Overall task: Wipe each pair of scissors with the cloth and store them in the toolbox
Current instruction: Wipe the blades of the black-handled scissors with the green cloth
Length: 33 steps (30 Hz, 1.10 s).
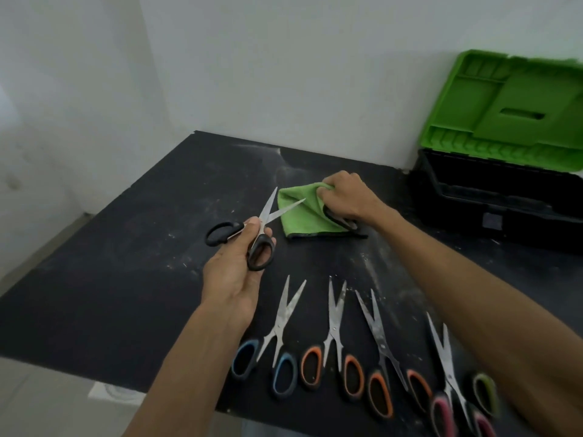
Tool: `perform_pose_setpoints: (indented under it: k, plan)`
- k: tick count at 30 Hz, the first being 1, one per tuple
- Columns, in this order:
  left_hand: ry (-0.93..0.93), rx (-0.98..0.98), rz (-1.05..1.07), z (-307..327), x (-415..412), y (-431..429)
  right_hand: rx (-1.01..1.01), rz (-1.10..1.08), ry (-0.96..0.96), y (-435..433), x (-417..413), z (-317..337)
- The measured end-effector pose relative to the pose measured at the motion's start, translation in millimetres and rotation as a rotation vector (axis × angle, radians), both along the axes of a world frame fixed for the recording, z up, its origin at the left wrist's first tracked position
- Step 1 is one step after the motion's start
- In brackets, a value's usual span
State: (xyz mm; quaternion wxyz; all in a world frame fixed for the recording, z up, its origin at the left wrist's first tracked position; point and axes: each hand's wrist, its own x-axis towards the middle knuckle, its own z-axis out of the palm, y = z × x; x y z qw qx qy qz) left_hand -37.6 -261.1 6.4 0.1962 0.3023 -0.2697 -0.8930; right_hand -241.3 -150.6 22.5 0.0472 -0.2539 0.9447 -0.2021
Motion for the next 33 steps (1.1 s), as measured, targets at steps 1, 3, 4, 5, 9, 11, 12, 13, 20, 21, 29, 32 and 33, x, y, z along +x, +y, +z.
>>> perform_pose_setpoints:
  k: [1,3,4,5,9,11,12,13,20,21,29,32,33]
  plan:
    - [0.008,0.015,-0.002,2,2,6,-0.033,-0.001,-0.017,6,2,5]
    - [0.008,0.02,-0.007,6,8,17,-0.07,-0.021,-0.045,19,8,18]
    - [0.006,0.011,-0.012,8,12,23,-0.08,-0.036,-0.052,25,12,24]
    - [0.009,-0.001,-0.017,10,15,28,-0.087,-0.041,-0.052,31,13,28]
    - [0.025,-0.045,-0.021,23,32,51,-0.183,-0.042,-0.225,70,37,52]
    - [0.004,-0.08,-0.034,30,40,62,-0.139,-0.021,-0.22,94,46,61]
    - [-0.012,-0.097,-0.042,35,45,69,-0.114,-0.011,-0.197,106,52,66]
    - [-0.024,-0.106,-0.046,39,49,76,-0.118,-0.018,-0.175,118,57,70]
    - [0.004,-0.136,-0.072,62,75,126,-0.388,-0.163,-0.068,193,120,112]
    - [0.002,-0.145,-0.078,64,79,133,-0.404,-0.177,-0.051,203,131,120]
    - [-0.05,-0.331,-0.102,70,92,172,-0.506,-0.294,-0.035,261,183,152]
    - [-0.045,-0.389,-0.094,69,94,179,-0.503,-0.306,-0.068,271,189,148]
    - [-0.043,-0.411,-0.093,69,94,180,-0.506,-0.318,-0.063,273,191,146]
